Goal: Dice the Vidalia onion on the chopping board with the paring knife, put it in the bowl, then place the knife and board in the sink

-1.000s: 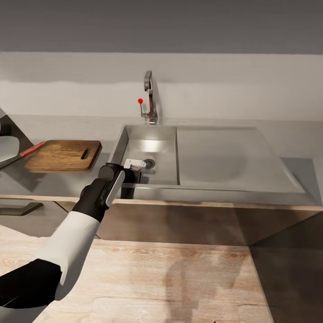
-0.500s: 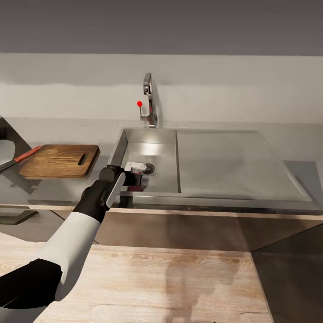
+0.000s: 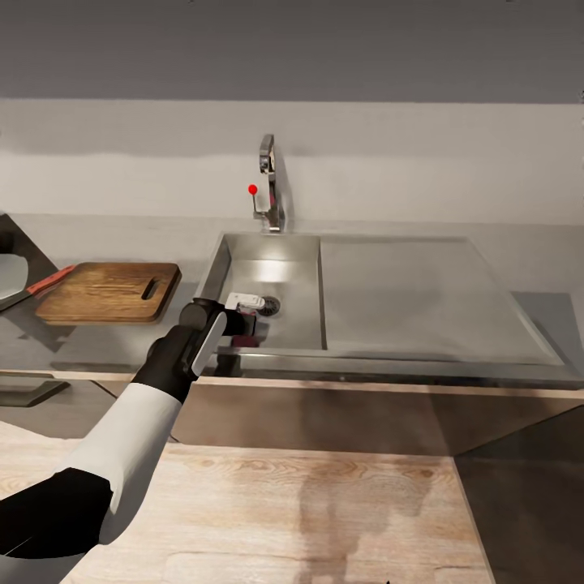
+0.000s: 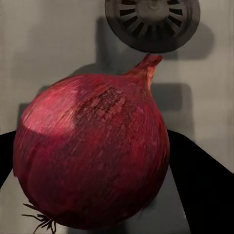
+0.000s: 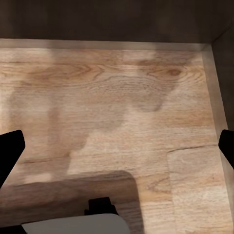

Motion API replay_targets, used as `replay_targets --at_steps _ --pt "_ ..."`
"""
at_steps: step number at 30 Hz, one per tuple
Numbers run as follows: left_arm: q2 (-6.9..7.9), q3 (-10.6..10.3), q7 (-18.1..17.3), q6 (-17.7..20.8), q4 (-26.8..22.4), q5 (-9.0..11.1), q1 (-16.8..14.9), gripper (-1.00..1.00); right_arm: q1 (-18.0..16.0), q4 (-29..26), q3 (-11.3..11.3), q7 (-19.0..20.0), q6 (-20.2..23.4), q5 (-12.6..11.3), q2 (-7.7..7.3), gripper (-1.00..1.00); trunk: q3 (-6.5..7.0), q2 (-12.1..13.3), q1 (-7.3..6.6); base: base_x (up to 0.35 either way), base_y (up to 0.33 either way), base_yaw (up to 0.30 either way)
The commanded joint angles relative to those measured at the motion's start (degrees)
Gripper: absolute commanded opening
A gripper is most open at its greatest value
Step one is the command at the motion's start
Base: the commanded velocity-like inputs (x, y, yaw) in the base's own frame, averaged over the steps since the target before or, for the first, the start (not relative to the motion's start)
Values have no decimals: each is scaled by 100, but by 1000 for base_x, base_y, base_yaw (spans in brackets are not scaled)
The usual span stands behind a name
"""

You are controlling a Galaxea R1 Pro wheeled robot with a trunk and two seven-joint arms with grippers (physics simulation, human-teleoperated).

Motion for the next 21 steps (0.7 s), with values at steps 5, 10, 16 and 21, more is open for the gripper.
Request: replay_targets --at_steps 5,10,16,21 --pt "1 -5 33 22 -19 43 -4 -100 -5 3 37 -47 -10 -1 0 100 40 -3 0 0 0 0" --pt "1 -2 33 22 -40 42 -4 -100 -6 3 37 -45 -10 -2 0 100 85 -3 0 0 0 0" --pt "1 -1 41 22 -175 41 -7 -100 -5 3 38 -45 -10 -5 0 100 139 -3 0 0 0 0" --pt "1 -3 42 23 -278 43 -5 -100 -5 3 39 -45 -10 -8 0 100 185 -3 0 0 0 0"
